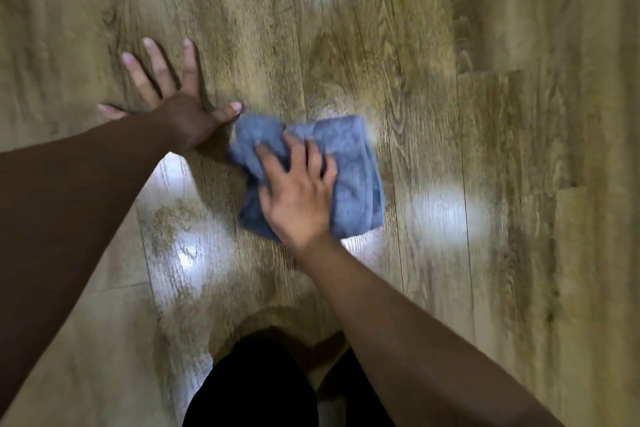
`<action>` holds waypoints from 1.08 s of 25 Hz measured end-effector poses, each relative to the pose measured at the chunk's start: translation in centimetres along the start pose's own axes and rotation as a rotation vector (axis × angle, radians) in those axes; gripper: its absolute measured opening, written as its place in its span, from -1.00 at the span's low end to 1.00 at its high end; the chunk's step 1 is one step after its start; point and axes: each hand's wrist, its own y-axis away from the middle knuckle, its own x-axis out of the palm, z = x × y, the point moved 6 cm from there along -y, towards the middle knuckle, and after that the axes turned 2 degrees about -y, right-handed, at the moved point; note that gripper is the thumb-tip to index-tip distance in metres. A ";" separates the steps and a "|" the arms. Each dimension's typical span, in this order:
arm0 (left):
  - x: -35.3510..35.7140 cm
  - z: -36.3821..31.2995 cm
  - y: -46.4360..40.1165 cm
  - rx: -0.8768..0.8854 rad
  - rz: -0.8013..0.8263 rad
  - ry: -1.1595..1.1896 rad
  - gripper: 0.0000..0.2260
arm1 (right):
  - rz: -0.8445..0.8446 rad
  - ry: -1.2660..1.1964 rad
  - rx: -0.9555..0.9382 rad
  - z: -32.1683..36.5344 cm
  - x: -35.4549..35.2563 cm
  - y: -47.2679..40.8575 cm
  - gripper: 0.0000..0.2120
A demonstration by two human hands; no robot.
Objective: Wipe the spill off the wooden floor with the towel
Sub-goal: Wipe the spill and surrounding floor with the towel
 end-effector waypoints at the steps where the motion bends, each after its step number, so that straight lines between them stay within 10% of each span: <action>1: 0.0 0.0 0.0 0.002 0.008 0.002 -0.03 | 0.032 0.016 -0.070 -0.5 0.2 2.0 -0.48; 5: 0.1 0.2 -0.1 0.030 0.026 0.011 -0.01 | 0.101 0.131 -0.138 -8.6 -0.9 7.0 -0.47; 11: 0.3 0.8 -0.7 0.047 0.018 0.007 0.00 | -0.061 0.201 0.404 -23.7 -6.2 4.3 -0.50; 17: 0.2 0.5 -0.4 0.040 0.022 -0.001 0.00 | -0.263 0.096 0.813 -22.7 -7.2 -8.8 -0.52; 27: 0.2 0.3 0.0 0.033 0.035 0.000 0.00 | 0.036 0.062 -0.110 -2.9 0.3 3.9 -0.49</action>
